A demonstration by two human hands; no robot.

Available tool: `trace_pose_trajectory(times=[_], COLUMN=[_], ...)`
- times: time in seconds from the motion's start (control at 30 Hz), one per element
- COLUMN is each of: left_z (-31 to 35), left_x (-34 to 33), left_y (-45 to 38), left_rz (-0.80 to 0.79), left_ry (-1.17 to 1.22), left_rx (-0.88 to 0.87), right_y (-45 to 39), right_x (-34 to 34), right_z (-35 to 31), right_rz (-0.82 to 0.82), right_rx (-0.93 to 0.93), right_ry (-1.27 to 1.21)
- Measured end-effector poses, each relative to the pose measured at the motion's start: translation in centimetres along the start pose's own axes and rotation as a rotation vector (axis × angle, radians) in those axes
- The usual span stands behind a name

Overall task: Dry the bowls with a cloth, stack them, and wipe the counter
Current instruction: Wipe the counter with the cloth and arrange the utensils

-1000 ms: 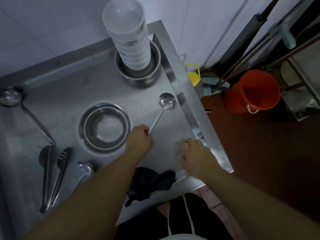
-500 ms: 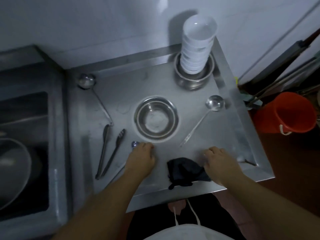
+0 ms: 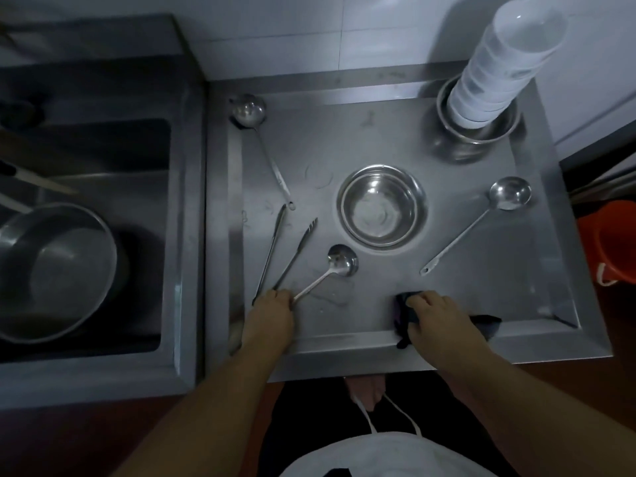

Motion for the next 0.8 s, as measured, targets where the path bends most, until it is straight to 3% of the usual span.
trace_pose_trajectory(times=[0.5, 0.8], left_z=[3.3, 14.4], left_x=[0.8, 2.3], left_y=[0.6, 1.0], left_rz=[0.043, 0.000], left_ry=[0.207, 0.251], left_rx=[-0.049, -0.161], right_y=[1.0, 2.1], right_x=[1.9, 3.1], right_z=[1.3, 7.0], right_rz=[0.064, 0.064], right_rx=[-0.130, -0.232], right_ry=[-0.032, -0.148])
Point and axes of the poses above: each hand's wrist, its own y-axis away from the middle knuckle, its own x-axis out of the back of the hand, z = x × y, the point moved 3 cm from there along -y, towards the middle knuckle, and after that the axes turned 15 degrees about x, right-handed, at the moved point
